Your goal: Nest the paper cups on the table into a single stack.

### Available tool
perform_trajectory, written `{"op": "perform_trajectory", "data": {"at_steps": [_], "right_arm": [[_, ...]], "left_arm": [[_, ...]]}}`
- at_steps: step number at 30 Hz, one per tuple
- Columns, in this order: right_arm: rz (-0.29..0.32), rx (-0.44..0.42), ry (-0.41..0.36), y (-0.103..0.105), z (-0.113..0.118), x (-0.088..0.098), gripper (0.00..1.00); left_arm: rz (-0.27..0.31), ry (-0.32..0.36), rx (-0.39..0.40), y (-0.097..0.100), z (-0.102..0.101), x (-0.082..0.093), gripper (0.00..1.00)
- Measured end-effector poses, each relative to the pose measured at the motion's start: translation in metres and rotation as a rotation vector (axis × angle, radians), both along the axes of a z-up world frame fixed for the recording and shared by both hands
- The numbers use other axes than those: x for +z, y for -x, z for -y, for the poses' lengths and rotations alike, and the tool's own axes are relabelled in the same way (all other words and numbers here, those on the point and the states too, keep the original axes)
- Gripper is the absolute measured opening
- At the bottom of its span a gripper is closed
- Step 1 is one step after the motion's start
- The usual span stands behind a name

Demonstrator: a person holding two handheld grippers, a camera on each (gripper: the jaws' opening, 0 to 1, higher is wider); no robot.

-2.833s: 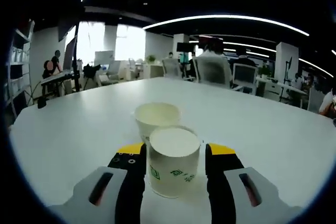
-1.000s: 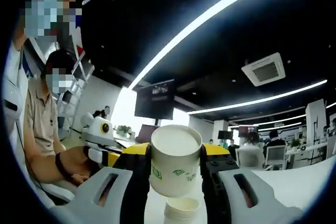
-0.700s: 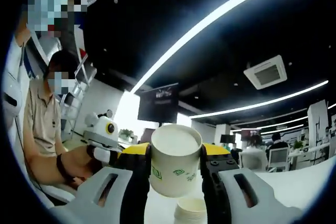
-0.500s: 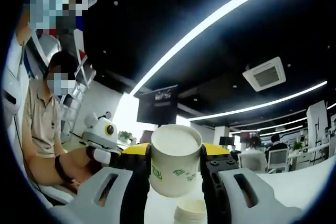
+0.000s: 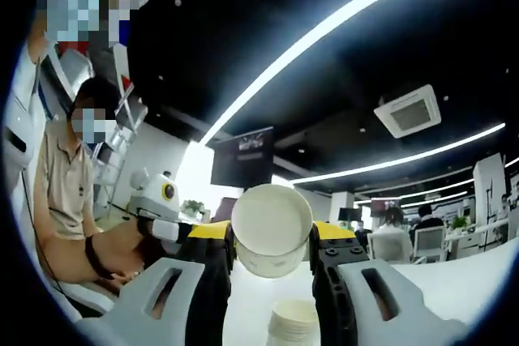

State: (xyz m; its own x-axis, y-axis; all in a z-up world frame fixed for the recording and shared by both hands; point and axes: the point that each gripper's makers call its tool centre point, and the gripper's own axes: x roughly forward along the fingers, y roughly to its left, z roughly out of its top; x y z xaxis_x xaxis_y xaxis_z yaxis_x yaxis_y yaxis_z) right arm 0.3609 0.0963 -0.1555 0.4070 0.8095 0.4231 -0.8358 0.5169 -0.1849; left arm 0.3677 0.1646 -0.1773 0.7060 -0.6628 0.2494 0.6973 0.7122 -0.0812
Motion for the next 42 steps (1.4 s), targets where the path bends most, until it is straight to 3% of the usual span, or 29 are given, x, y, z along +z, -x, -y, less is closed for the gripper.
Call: {"op": "perform_trajectory", "data": {"at_steps": [4, 11, 16, 19, 21, 30, 32, 38, 42], "right_arm": [[-0.031, -0.009, 0.052, -0.007, -0.004, -0.012, 0.39], [-0.048, -0.050, 0.095, -0.019, -0.008, -0.021, 0.41], [-0.062, -0.067, 0.131, -0.024, -0.009, -0.026, 0.47], [-0.039, -0.099, 0.216, -0.028, -0.011, -0.032, 0.52], [0.003, -0.135, 0.298, -0.033, -0.013, -0.032, 0.53], [0.082, -0.169, 0.649, -0.041, -0.041, -0.029, 0.55], [0.085, -0.162, 0.698, -0.042, -0.049, -0.029, 0.55], [0.091, -0.153, 0.846, -0.053, -0.064, -0.032, 0.55], [0.060, -0.125, 0.906, -0.059, -0.070, -0.039, 0.52]], "left_arm": [[0.078, -0.136, 0.137, -0.005, -0.007, -0.002, 0.01], [0.144, -0.191, 0.242, -0.006, -0.017, 0.005, 0.00], [0.188, -0.308, 0.348, -0.012, -0.024, 0.001, 0.00], [0.206, -0.353, 0.376, -0.013, -0.024, 0.000, 0.00], [0.228, -0.435, 0.440, -0.015, -0.030, -0.002, 0.00], [0.265, -0.536, 0.505, -0.013, -0.029, -0.001, 0.00], [0.276, -0.595, 0.538, -0.015, -0.029, -0.003, 0.00], [0.283, -0.618, 0.538, -0.017, -0.025, -0.004, 0.00], [0.288, -0.653, 0.554, -0.019, -0.024, -0.007, 0.00]]}}
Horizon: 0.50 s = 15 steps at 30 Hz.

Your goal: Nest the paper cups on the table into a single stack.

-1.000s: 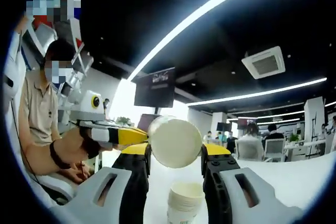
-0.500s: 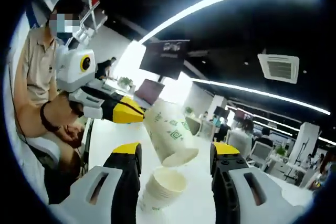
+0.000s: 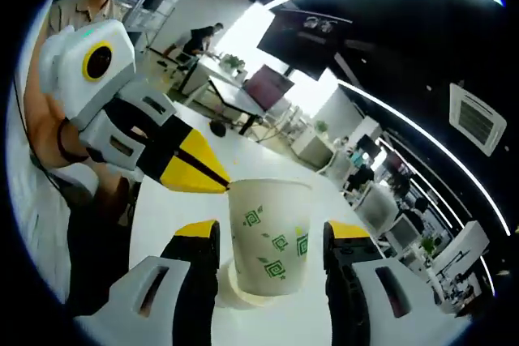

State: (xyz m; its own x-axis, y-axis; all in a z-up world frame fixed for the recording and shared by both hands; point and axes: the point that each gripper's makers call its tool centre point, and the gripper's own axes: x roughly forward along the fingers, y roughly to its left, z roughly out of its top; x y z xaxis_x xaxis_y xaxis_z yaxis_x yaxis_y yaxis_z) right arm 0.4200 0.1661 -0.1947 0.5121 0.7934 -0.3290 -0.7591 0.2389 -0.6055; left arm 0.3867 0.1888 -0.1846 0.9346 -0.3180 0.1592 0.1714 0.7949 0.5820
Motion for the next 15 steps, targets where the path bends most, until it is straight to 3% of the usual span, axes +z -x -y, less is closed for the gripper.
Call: {"op": "perform_trajectory", "data": {"at_steps": [8, 12, 14, 15], "right_arm": [[-0.008, -0.004, 0.031, -0.010, 0.000, -0.007, 0.43], [-0.032, 0.002, 0.008, -0.010, 0.003, -0.010, 0.43], [-0.050, 0.005, -0.019, -0.010, 0.005, -0.009, 0.43], [-0.059, 0.006, -0.056, -0.011, 0.006, -0.006, 0.43]], "left_arm": [[-0.013, 0.018, -0.027, 0.000, 0.003, -0.001, 0.00], [-0.059, 0.135, -0.149, -0.001, 0.007, -0.002, 0.02], [-0.127, 0.234, -0.221, -0.001, 0.009, -0.004, 0.09], [-0.176, 0.317, -0.265, -0.001, 0.007, -0.004, 0.13]]}}
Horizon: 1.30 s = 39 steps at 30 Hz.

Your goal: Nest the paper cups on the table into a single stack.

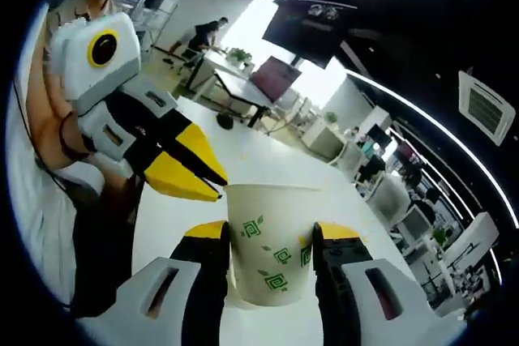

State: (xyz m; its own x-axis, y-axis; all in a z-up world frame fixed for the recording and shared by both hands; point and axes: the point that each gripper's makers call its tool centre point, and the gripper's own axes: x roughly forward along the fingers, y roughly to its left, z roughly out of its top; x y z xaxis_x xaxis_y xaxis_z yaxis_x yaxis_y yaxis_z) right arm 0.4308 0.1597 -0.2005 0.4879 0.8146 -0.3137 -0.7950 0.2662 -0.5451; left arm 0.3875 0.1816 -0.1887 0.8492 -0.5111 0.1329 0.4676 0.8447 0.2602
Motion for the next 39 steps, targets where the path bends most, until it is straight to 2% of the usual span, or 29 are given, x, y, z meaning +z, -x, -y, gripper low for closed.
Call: {"op": "perform_trajectory", "data": {"at_steps": [2, 4, 7, 8, 9, 10, 12, 18, 22, 25, 31, 39], "right_arm": [[-0.010, -0.008, -0.080, -0.003, 0.004, 0.010, 0.42], [-0.049, -0.016, -0.205, -0.008, 0.012, 0.021, 0.42], [-0.152, 0.001, -0.446, -0.014, 0.021, 0.032, 0.42], [-0.201, 0.033, -0.556, -0.015, 0.024, 0.034, 0.42], [-0.213, 0.041, -0.583, -0.015, 0.024, 0.034, 0.42], [-0.255, 0.067, -0.681, -0.016, 0.028, 0.034, 0.42], [-0.292, 0.083, -0.760, -0.019, 0.031, 0.028, 0.42], [-0.289, 0.064, -0.766, -0.034, 0.023, -0.001, 0.43], [-0.224, 0.032, -0.682, -0.035, 0.014, -0.015, 0.43], [-0.175, 0.015, -0.634, -0.034, 0.012, -0.020, 0.43], [-0.143, 0.012, -0.612, -0.030, 0.009, -0.021, 0.43], [-0.140, 0.013, -0.587, -0.030, 0.006, -0.030, 0.45]], "left_arm": [[-0.028, 0.035, -0.018, -0.002, -0.006, -0.001, 0.15], [-0.017, -0.003, 0.035, -0.008, -0.019, -0.004, 0.18], [-0.034, 0.007, 0.038, -0.014, -0.029, -0.009, 0.20], [-0.050, 0.029, 0.032, -0.015, -0.031, -0.011, 0.21], [-0.055, 0.038, 0.030, -0.016, -0.032, -0.011, 0.21], [-0.059, 0.045, 0.032, -0.018, -0.035, -0.013, 0.21], [-0.062, 0.048, 0.035, -0.019, -0.037, -0.014, 0.22], [-0.047, 0.041, 0.044, -0.017, -0.035, -0.011, 0.21], [-0.041, 0.036, 0.040, -0.016, -0.033, -0.010, 0.21], [-0.035, 0.038, 0.041, -0.015, -0.033, -0.009, 0.21], [-0.036, 0.043, 0.036, -0.014, -0.032, -0.009, 0.21], [-0.035, 0.045, 0.038, -0.013, -0.033, -0.008, 0.21]]}}
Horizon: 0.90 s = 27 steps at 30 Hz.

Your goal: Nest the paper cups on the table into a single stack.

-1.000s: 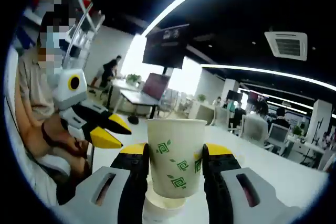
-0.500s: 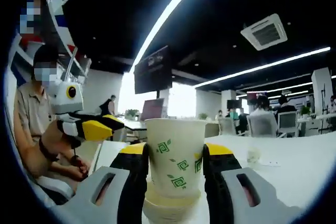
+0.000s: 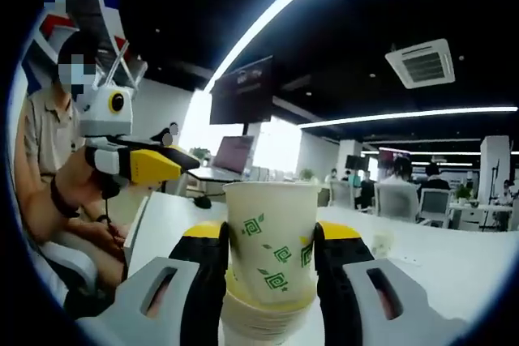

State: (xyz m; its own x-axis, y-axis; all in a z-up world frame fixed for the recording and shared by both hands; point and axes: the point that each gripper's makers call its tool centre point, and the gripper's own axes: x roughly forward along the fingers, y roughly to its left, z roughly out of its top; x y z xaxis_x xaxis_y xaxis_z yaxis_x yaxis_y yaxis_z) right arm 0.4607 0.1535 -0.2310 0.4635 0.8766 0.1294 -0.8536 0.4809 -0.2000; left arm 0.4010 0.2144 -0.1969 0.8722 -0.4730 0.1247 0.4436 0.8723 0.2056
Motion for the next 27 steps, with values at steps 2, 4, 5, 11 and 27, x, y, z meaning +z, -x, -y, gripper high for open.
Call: {"op": "perform_trajectory", "data": {"at_steps": [2, 4, 5, 11, 27], "right_arm": [[-0.005, -0.006, 0.016, 0.001, 0.000, -0.003, 0.49], [-0.039, -0.017, 0.038, 0.002, 0.000, -0.010, 0.59], [-0.048, -0.021, 0.039, 0.002, 0.001, -0.012, 0.61], [-0.076, -0.045, 0.027, 0.003, 0.012, -0.017, 0.67], [-0.073, -0.062, -0.069, 0.040, 0.042, -0.002, 0.67]], "left_arm": [[-0.002, -0.001, 0.001, 0.000, 0.000, -0.001, 0.21], [-0.004, -0.004, 0.002, -0.001, 0.000, -0.002, 0.21], [-0.003, -0.004, 0.002, -0.001, -0.001, -0.002, 0.21], [-0.003, -0.005, 0.000, 0.000, 0.000, -0.002, 0.21], [-0.036, 0.024, -0.007, -0.013, 0.001, -0.015, 0.26]]}}
